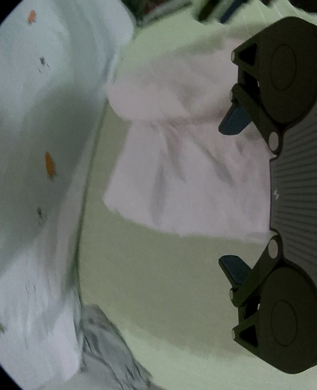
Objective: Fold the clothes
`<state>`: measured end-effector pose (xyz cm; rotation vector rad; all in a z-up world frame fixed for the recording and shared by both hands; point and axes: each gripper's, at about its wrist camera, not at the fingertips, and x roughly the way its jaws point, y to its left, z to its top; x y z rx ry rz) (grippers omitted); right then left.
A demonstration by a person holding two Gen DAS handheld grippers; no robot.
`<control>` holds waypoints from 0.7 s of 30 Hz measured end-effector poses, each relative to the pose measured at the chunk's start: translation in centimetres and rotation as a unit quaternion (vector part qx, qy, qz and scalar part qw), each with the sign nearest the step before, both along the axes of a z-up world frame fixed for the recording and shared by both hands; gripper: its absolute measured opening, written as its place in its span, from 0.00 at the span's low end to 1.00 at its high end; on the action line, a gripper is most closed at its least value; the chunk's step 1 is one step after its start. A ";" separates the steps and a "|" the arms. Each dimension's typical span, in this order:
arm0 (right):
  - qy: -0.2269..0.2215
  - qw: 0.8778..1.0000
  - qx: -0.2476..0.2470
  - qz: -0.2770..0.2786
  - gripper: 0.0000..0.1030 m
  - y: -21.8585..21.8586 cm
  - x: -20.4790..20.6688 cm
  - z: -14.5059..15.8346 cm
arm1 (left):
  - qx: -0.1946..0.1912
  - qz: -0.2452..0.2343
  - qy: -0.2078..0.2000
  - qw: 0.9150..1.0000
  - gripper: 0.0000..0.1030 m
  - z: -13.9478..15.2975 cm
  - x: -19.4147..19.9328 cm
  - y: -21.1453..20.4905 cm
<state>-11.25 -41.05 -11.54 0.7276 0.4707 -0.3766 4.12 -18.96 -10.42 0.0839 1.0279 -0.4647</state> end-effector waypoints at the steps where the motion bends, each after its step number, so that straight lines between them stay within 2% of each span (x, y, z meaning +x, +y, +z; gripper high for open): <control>1: 0.012 1.000 -0.009 -0.015 1.00 -0.5 -0.4 -0.2 | -0.013 -0.007 0.003 1.000 1.00 0.2 0.5 -0.8; 6: 0.042 0.997 0.015 -0.059 1.00 -2.4 -2.3 -2.3 | -0.073 -0.065 0.031 0.995 0.99 -0.3 2.7 -5.8; 8: 0.053 0.996 0.019 -0.067 1.00 -3.0 -3.3 -2.9 | -0.066 -0.077 0.047 0.994 0.97 -1.3 3.4 -7.8; 10: 0.068 0.995 0.019 -0.071 1.00 -3.1 -3.8 -3.5 | -0.065 -0.081 0.063 0.993 0.87 -2.5 3.9 -9.3; 11: 0.075 0.994 0.018 -0.073 1.00 -3.2 -4.2 -3.6 | -0.068 -0.082 0.078 0.991 0.72 -3.1 4.0 -9.7; 12: 0.081 0.994 0.018 -0.075 1.00 -3.3 -4.5 -3.8 | -0.071 -0.083 0.093 0.990 0.42 -3.6 4.2 -10.1; 15: 0.094 0.992 0.018 -0.081 1.00 -3.6 -5.6 -4.3 | -0.052 -0.101 0.073 0.991 0.23 -3.4 3.1 -11.1; 18: 0.097 0.992 0.019 -0.083 1.00 -3.7 -6.3 -4.6 | -0.027 -0.138 -0.001 0.990 0.15 -1.4 0.2 -11.7; 21: 0.092 0.992 0.022 -0.079 1.00 -3.8 -6.1 -4.7 | -0.009 -0.166 -0.087 0.982 0.12 1.5 -3.3 -12.1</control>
